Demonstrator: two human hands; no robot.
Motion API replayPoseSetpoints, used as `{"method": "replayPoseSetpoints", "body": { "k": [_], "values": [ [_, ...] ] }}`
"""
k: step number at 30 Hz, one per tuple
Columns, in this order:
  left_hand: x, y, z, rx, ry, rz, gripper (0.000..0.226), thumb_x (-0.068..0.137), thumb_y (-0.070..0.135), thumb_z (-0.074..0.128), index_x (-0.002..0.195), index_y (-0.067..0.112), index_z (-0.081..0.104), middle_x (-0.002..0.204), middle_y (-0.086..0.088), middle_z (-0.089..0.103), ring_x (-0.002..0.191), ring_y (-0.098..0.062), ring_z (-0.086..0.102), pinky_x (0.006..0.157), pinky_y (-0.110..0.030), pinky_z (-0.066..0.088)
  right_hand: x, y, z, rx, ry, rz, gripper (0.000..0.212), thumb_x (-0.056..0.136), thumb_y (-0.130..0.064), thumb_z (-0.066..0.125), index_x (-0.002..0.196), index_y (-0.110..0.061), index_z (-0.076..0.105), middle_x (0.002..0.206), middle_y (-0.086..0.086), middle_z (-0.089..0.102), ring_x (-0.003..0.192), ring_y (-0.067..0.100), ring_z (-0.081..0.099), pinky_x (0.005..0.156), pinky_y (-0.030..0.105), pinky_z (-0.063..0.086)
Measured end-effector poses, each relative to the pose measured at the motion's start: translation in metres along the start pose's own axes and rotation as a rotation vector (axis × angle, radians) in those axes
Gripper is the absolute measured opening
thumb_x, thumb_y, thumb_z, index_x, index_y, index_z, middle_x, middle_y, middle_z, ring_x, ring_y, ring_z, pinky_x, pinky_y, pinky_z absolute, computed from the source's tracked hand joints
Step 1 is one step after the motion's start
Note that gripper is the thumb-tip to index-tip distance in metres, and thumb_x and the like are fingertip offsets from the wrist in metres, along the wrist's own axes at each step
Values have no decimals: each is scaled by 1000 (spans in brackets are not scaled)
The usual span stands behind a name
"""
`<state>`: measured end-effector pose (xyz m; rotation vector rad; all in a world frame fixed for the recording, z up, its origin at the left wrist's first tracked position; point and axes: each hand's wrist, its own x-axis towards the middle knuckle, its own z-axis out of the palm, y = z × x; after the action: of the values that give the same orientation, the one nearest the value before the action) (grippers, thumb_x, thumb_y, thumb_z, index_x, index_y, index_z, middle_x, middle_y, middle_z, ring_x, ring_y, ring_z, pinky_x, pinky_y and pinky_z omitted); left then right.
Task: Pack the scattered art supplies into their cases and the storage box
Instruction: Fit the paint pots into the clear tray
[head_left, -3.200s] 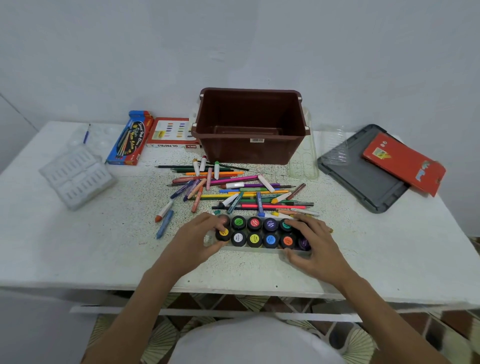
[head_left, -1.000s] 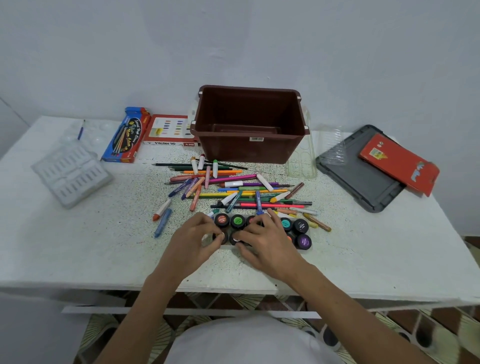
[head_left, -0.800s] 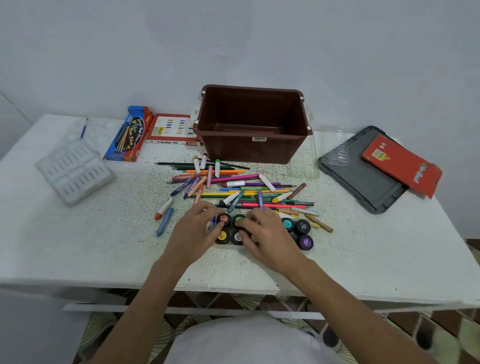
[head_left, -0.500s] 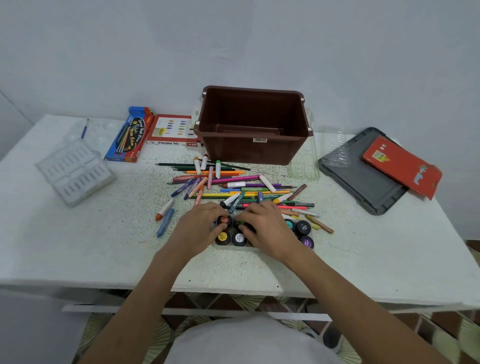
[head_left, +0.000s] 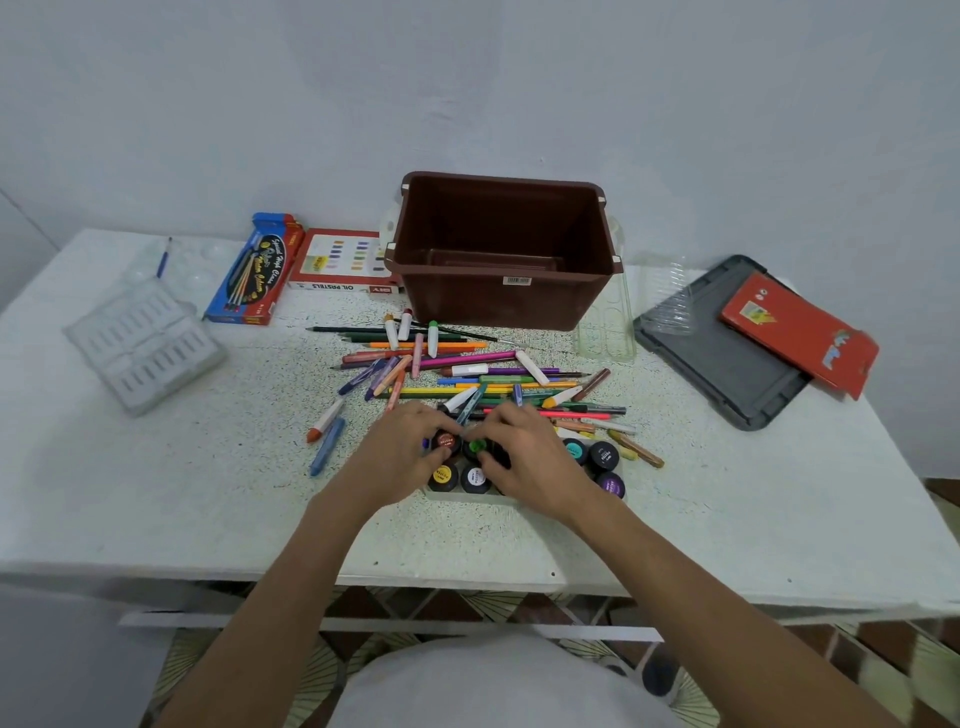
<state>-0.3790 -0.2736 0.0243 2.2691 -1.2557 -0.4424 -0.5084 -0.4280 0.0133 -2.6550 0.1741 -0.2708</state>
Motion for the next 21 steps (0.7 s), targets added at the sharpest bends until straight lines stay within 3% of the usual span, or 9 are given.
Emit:
{"method": "replayPoseSetpoints", "body": {
  "k": [4,8,11,16,21],
  "values": [
    [2,1,0,-43,-11,-18,29,90,17,68,119,20,67,114,-3,57,103,-19,54,95,-42,46,-4,0,-2,2,15,-13,29,91,-16,62,119,-15,68,103,3,58,88,18,45,79,35,41],
    [0,-3,2,-99,1,-9,29,90,15,68,118,22,67,116,-2,55,99,-13,53,95,-32,44,-11,5,-6,15,45,2,25,92,-18,61,116,-14,69,106,2,60,96,23,50,85,38,44],
    [-3,-7,5,-77,16,1,29,91,20,67,119,26,66,115,2,54,106,-14,51,98,-36,44,-18,13,-12,16,80,35,24,94,-20,59,114,-13,70,104,1,60,96,22,50,84,39,44],
    [-4,2,13,-18,133,97,29,90,23,67,119,22,66,116,7,55,112,-12,47,100,-30,35,-28,25,-20,-14,102,65,27,91,-25,58,111,-12,70,102,3,61,91,24,52,80,40,47],
    [-3,12,25,36,83,203,41,88,43,56,125,25,64,125,7,56,116,-13,47,98,-32,35,-29,27,-19,-47,89,26,22,90,-24,67,109,-14,71,97,3,62,87,24,53,78,41,47]
  ]
}}
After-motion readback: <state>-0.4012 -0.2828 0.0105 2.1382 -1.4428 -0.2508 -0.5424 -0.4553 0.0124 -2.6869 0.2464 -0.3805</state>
